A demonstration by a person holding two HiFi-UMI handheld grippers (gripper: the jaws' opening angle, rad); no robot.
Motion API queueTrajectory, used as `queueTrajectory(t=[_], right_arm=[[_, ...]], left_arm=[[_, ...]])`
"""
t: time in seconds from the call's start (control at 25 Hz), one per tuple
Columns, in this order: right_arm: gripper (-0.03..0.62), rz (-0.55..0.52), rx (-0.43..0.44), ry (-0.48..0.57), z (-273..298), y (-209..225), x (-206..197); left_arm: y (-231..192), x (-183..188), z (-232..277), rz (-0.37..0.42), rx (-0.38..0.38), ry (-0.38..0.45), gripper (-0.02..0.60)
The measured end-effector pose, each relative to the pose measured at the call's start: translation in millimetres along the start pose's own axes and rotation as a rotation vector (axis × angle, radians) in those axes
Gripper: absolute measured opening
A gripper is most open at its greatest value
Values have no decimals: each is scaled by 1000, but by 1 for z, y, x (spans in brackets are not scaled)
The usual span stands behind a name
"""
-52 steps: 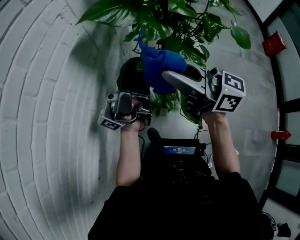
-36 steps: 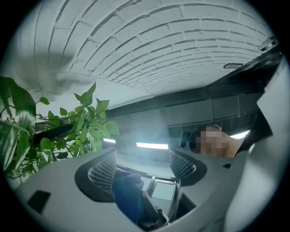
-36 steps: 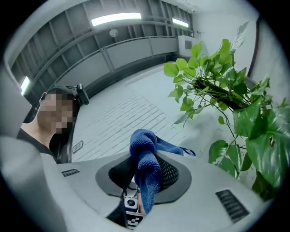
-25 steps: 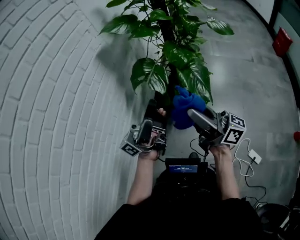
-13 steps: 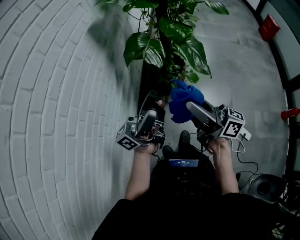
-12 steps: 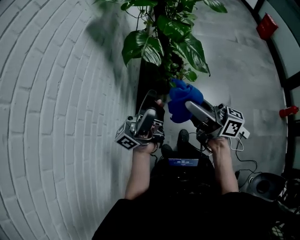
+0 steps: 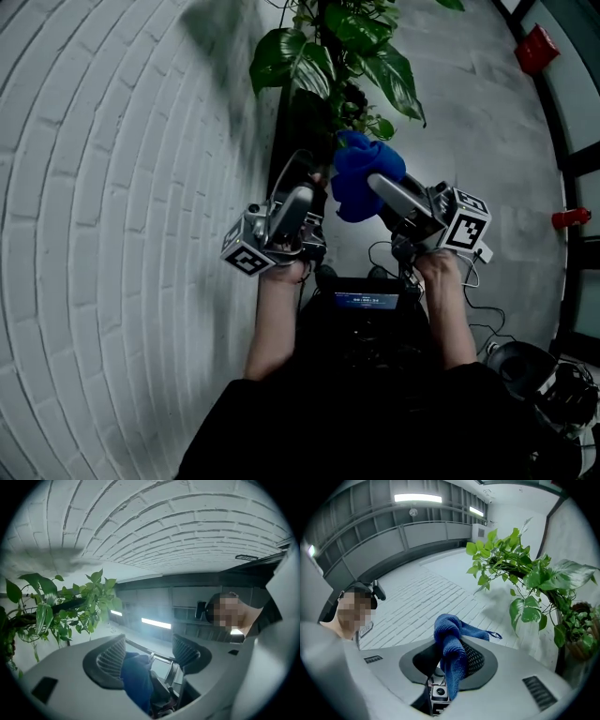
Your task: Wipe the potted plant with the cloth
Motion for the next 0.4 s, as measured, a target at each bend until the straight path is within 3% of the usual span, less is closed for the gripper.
queueTrajectory(t=[0.4], right_arm=[[115, -8, -9, 3, -16, 13, 1]], left_arm=[[-13, -24, 1, -42, 0, -11, 304]])
Point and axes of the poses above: the fingertips, and each gripper's own axes: z forward along the fingers, y to its right, x out of its top, the point moved 1 cm from there along -z, backward along the fingers, and after that the axes turned 8 degrees about z, right-handed, at the moved point
